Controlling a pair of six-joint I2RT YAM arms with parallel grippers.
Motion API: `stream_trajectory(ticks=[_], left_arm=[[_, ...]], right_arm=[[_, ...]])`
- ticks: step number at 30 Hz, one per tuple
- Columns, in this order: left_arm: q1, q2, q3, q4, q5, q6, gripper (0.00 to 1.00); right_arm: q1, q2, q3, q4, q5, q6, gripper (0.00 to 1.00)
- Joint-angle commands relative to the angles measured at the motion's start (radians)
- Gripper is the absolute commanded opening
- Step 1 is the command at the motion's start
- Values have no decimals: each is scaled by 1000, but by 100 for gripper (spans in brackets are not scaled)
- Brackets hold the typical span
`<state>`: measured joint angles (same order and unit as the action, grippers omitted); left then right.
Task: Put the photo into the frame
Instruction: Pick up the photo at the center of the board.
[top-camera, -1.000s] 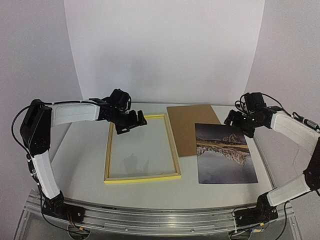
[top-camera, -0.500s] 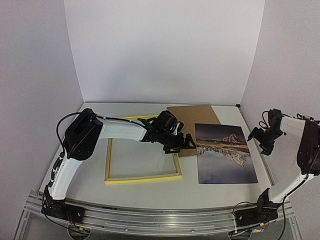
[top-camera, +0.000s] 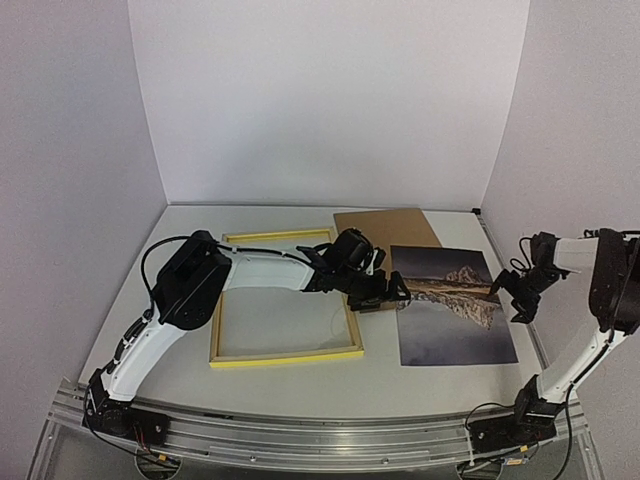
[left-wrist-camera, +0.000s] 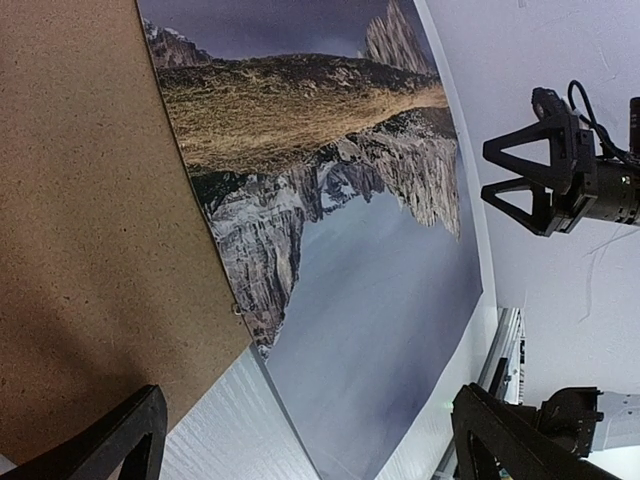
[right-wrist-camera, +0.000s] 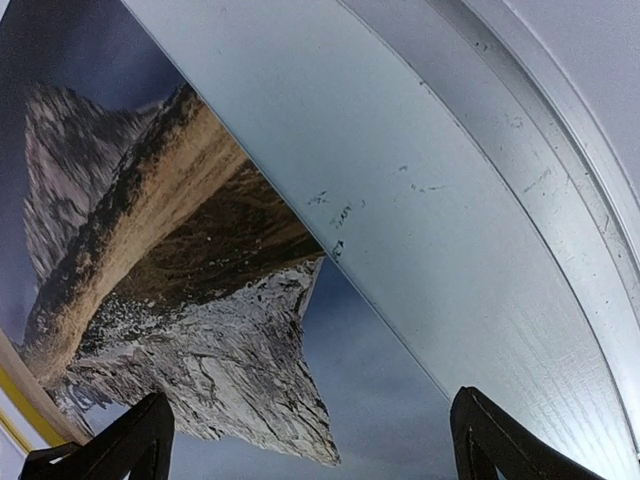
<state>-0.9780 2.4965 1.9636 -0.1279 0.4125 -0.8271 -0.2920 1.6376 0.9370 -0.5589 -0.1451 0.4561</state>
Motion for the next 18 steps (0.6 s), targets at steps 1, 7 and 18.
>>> stream_trajectory(ticks=[1,7,18], left_arm=[[-9,51,-5,25,55,-49,100],[-26,28,-67,85,92,-92,99],[-51,-82,-153,70,-17,-78,99]], right_arm=[[-3,14,-22,16,-84,-7,91],[-4,-11,-76,53,-219,-15,88],[-3,-45,-95,59,-217,-10,85]])
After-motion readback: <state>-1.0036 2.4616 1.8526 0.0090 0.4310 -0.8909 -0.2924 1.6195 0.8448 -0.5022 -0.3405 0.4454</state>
